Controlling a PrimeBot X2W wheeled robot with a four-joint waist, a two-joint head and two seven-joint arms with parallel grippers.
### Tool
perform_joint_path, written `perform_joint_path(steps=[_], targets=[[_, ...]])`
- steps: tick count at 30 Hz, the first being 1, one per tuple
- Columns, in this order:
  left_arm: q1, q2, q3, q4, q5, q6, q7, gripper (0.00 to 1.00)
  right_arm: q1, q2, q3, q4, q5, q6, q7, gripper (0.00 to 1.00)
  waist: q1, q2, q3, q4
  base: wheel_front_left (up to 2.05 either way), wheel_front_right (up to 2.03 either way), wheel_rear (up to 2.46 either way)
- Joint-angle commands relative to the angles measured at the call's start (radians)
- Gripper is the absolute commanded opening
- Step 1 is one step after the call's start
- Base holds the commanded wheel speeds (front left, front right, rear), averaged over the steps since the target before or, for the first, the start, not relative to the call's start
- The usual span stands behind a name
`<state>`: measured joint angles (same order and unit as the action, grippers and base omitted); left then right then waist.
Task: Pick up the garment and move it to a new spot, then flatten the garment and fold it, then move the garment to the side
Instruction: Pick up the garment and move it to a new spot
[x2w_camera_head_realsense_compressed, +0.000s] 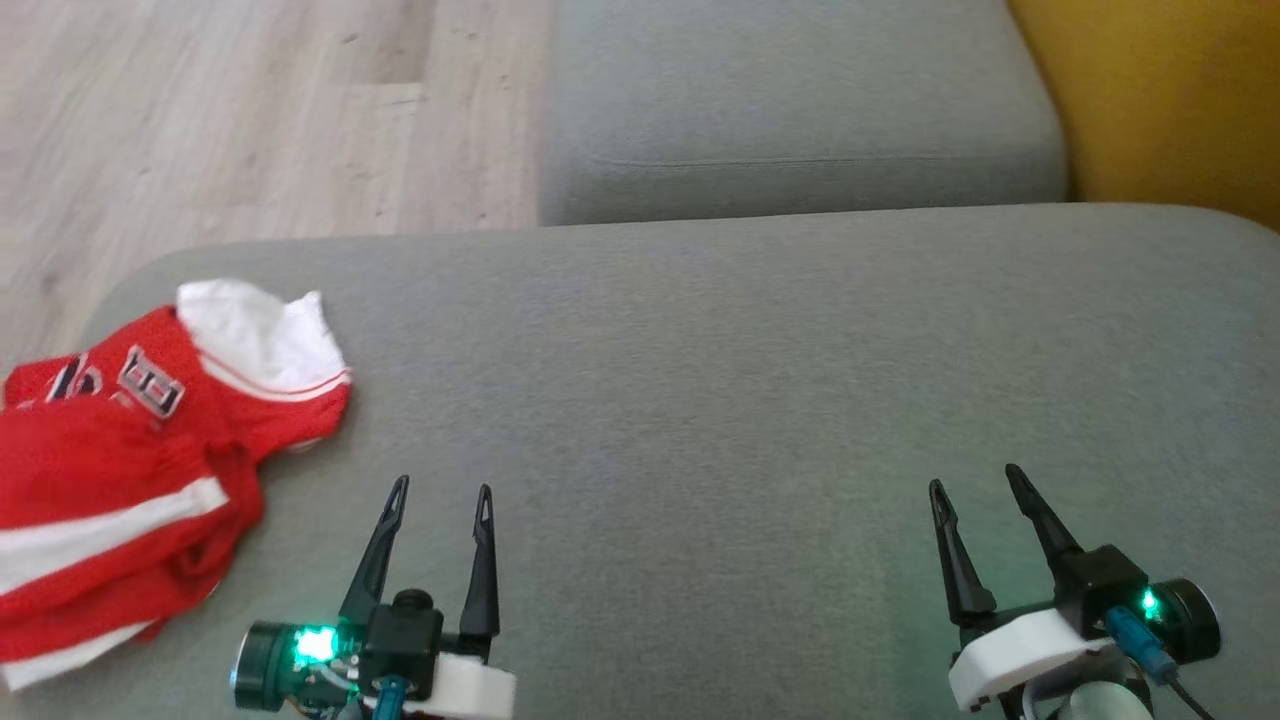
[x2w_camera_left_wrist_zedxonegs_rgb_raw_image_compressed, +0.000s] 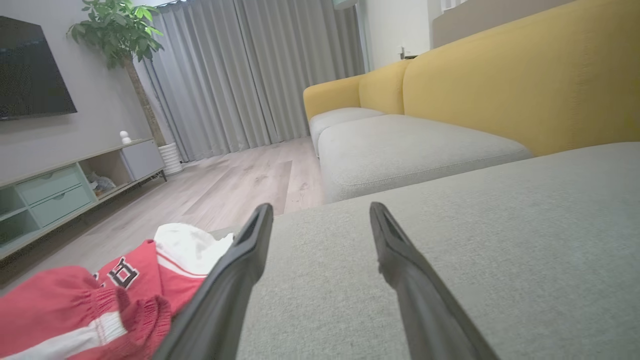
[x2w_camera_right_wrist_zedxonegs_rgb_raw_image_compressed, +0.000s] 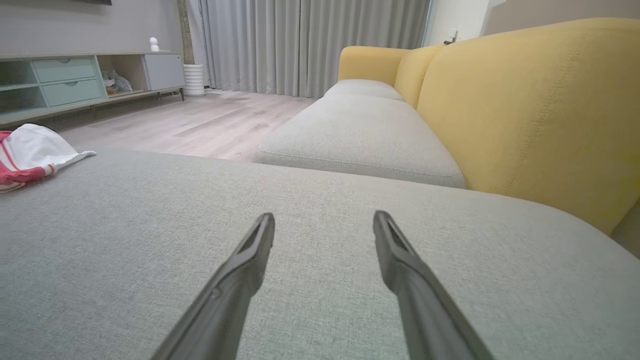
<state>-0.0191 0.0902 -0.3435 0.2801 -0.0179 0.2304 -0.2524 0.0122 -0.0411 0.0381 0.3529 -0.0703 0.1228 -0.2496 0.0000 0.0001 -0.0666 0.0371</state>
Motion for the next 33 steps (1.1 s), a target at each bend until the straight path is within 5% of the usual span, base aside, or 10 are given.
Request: perform_joint_path(steps=[1, 19, 26, 33], targets=[[-0.056, -0.002, 0.039, -0.02, 0.004, 0.011, -0.009, 1.0, -0.035, -0.009, 0.024, -0.035, 0.004, 0.008, -0.012, 1.0, 0.0, -0.0001, 0.007, 0.035, 0.0, 0.0, 0.0], [-0.06, -0.004, 0.093, -0.06, -0.013, 0.032, -0.009, 1.0, -0.068, -0.009, 0.035, -0.034, 0.004, 0.008, -0.012, 1.0, 0.0, -0.0001, 0.057, 0.393, 0.0, 0.0, 0.0], [-0.064, 0.001, 0.152, -0.103, -0.026, 0.029, -0.009, 1.0, -0.067, -0.009, 0.028, -0.053, 0.003, 0.008, -0.012, 1.0, 0.0, -0.0001, 0.089, 0.463, 0.0, 0.0, 0.0], [-0.196, 0.026, 0.186, -0.126, -0.015, 0.001, -0.009, 1.0, -0.086, -0.009, -0.001, -0.087, -0.053, 0.008, -0.012, 1.0, 0.0, -0.0001, 0.187, 0.464, 0.0, 0.0, 0.0]])
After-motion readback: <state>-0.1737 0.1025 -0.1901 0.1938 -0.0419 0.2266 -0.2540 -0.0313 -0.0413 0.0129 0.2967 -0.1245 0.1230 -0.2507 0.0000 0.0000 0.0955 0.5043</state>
